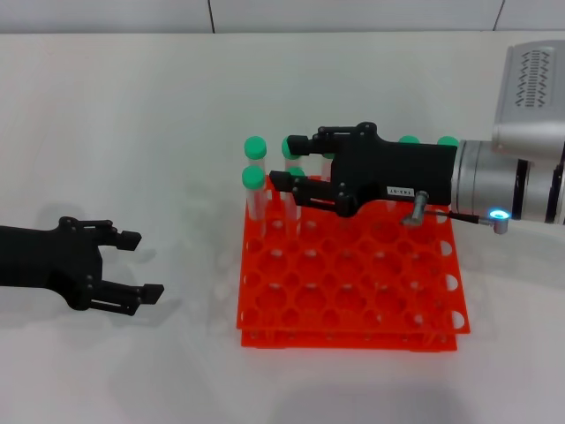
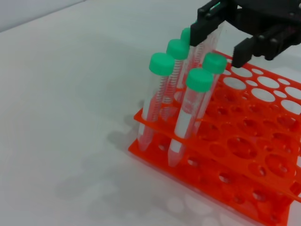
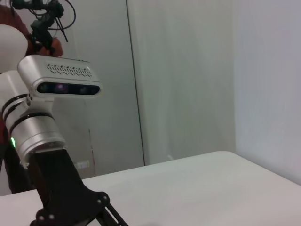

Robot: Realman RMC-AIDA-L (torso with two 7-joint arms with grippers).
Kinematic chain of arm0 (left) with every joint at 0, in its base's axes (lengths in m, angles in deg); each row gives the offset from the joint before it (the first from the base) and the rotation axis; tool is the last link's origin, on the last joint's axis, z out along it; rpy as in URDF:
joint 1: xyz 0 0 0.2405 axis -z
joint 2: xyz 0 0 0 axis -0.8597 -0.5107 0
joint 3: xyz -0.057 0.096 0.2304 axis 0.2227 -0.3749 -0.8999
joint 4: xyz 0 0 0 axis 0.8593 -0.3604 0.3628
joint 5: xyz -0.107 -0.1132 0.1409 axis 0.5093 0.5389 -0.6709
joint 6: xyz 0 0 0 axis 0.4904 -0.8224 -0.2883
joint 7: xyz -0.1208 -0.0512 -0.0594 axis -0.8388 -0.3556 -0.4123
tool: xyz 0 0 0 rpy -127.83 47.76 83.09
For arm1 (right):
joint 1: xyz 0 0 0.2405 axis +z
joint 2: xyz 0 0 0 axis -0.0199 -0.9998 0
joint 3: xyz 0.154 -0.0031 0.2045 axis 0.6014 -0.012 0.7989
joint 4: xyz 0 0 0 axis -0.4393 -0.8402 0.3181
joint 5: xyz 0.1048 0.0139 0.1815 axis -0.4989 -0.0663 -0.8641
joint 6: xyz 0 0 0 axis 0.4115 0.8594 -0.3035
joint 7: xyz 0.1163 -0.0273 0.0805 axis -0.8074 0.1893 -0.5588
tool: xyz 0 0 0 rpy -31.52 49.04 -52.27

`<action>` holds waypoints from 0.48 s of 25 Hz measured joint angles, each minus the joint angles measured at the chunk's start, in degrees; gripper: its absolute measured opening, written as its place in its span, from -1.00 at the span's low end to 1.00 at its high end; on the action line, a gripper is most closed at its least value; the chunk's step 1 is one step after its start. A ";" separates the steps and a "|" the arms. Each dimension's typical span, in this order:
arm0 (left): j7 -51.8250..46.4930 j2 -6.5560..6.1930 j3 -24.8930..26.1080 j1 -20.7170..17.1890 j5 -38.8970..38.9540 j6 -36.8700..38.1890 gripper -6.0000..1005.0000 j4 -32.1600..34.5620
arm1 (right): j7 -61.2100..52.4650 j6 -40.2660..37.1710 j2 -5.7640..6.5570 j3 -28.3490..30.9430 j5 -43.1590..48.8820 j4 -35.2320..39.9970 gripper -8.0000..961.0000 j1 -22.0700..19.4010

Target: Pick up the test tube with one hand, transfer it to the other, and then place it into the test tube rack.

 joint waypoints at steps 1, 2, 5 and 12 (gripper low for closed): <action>0.02 0.00 0.01 0.00 0.00 0.00 0.76 0.00 | -0.05 -0.08 0.01 0.04 0.00 0.04 -0.23 0.00; 0.04 0.00 0.04 0.00 0.00 0.00 0.76 0.00 | -0.12 -0.18 0.01 0.06 0.00 0.15 -0.15 0.00; 0.06 0.00 0.12 -0.06 0.26 0.06 0.76 0.00 | -0.17 -0.70 0.10 0.27 0.00 0.93 0.09 -0.31; 1.19 0.00 0.25 -0.77 3.67 0.49 0.76 0.10 | 0.12 -2.09 0.44 1.43 0.16 8.44 0.27 -6.44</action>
